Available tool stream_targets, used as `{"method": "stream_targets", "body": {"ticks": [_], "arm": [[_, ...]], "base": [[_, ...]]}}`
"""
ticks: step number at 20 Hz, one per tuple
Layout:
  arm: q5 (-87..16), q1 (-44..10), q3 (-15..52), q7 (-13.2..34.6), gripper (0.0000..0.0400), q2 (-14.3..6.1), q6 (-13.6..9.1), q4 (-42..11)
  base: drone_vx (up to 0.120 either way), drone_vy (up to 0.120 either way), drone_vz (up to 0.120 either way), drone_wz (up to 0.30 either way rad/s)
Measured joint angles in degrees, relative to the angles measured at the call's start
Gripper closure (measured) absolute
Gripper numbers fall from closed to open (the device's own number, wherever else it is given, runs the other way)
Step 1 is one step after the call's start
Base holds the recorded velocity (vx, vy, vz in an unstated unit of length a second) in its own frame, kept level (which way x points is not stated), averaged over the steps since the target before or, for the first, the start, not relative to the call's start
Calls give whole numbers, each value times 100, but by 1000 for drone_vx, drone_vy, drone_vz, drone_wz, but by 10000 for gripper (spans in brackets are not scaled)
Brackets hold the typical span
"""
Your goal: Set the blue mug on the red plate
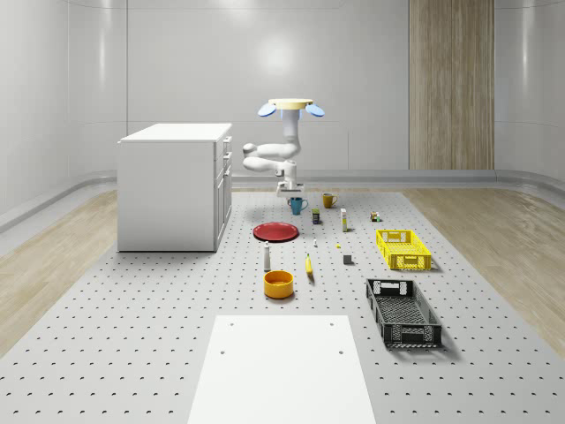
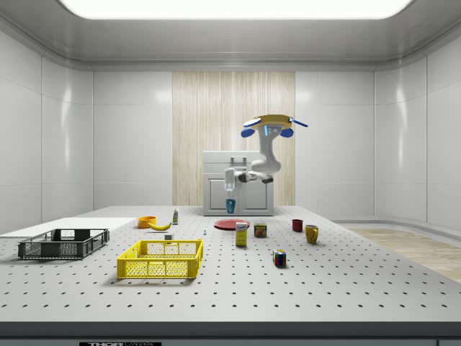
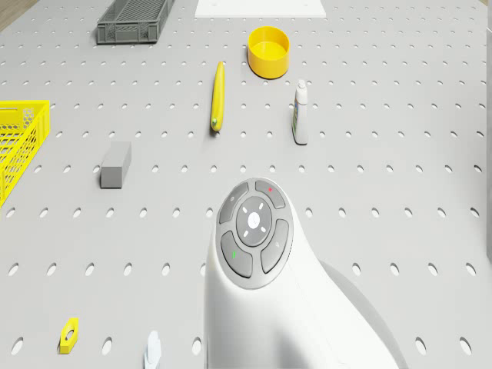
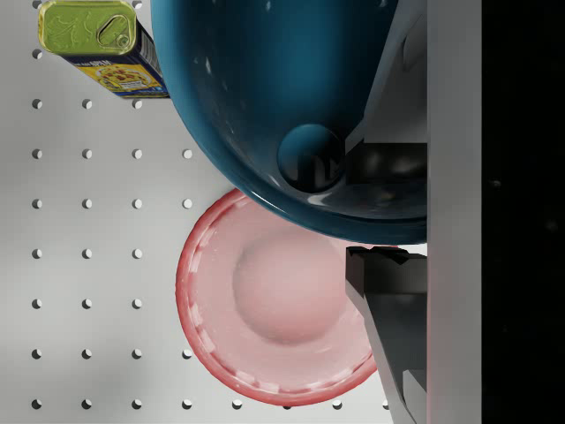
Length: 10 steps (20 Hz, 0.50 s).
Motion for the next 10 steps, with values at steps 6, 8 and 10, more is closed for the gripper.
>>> {"method": "stream_targets", "body": {"ticks": [6,8,10], "arm": [[11,-10,5,8,300,-25,23,2],[18,16,8,-8,299,-40,38,4],[31,93,15,-33,295,-71,66,9]], "base": [[0,-120,0,0],[0,0,0,0],[0,0,0,0]]}}
